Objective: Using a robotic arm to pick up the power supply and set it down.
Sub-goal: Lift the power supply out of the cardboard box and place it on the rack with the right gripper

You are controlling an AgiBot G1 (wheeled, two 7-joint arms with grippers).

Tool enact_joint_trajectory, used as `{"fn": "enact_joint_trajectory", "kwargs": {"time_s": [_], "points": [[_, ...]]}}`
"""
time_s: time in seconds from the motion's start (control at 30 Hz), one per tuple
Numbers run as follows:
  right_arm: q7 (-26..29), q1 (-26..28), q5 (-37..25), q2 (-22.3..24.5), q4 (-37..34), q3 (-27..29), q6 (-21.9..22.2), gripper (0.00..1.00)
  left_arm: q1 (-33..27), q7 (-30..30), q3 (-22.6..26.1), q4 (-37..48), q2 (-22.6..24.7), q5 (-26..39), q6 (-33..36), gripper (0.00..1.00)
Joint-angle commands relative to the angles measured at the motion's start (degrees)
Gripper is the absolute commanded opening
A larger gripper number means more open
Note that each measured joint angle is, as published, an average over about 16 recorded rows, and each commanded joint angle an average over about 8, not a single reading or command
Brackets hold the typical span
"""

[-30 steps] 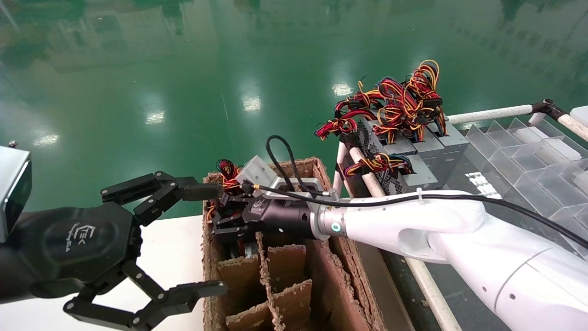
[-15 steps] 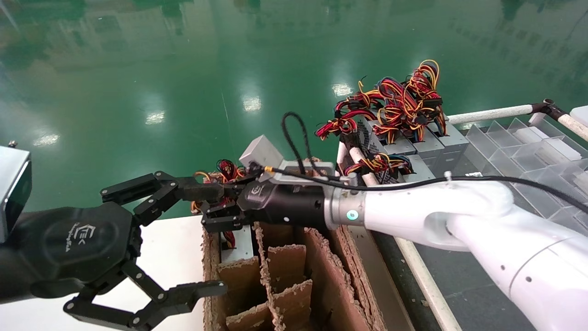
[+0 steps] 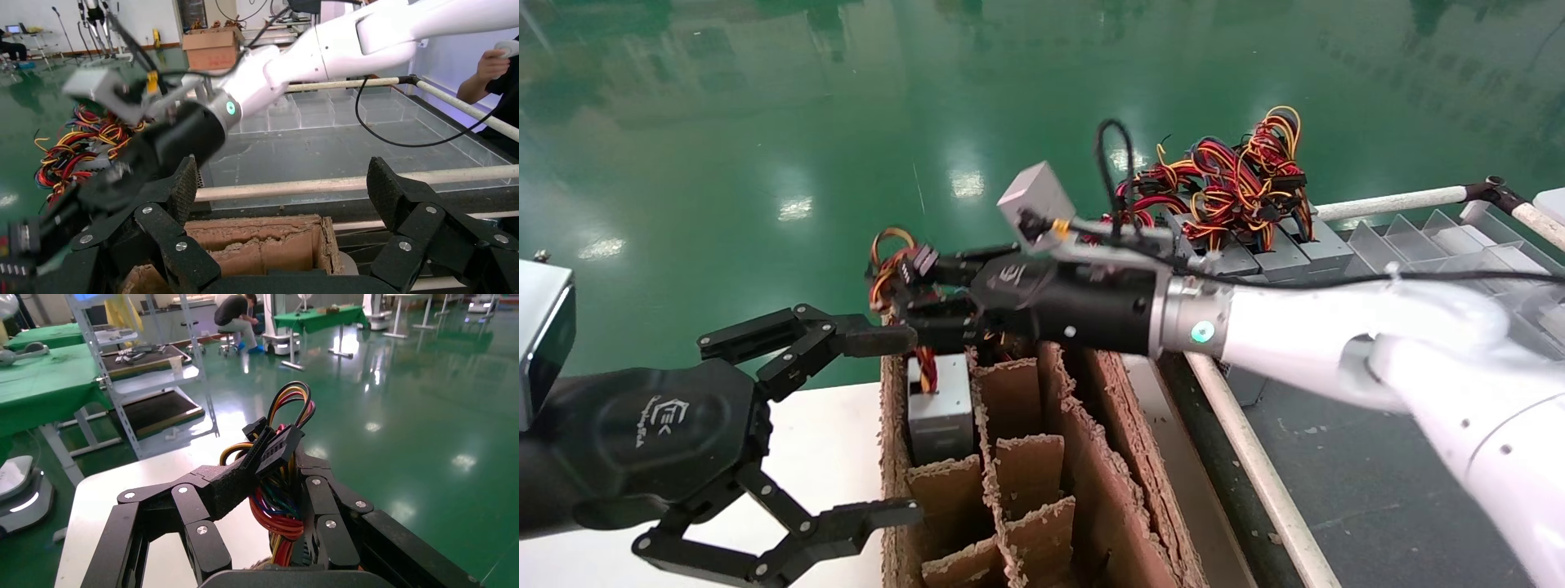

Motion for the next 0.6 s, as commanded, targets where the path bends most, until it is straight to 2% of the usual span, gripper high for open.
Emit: {"fn": "enact_joint_trajectory", "kwargs": {"time_s": [0.03, 0.3, 0.6], "points": [[0.09, 0.91, 0.36, 0.23, -0.76, 0.25, -1.33, 0.0, 0.0, 0.0, 0.0, 0.0, 0.0, 0.0, 0.0, 1.0], [0.62, 5.56, 1.72, 2.99, -1.33, 1.65, -3.88, 0.0, 0.0, 0.0, 0.0, 0.0, 0.0, 0.0, 0.0, 1.0], [3.05, 11.37, 3.7, 6.34, -1.76, 3.5, -4.61, 0.0, 0.0, 0.0, 0.01, 0.0, 0.0, -0.01, 0.0, 1.0]]}}
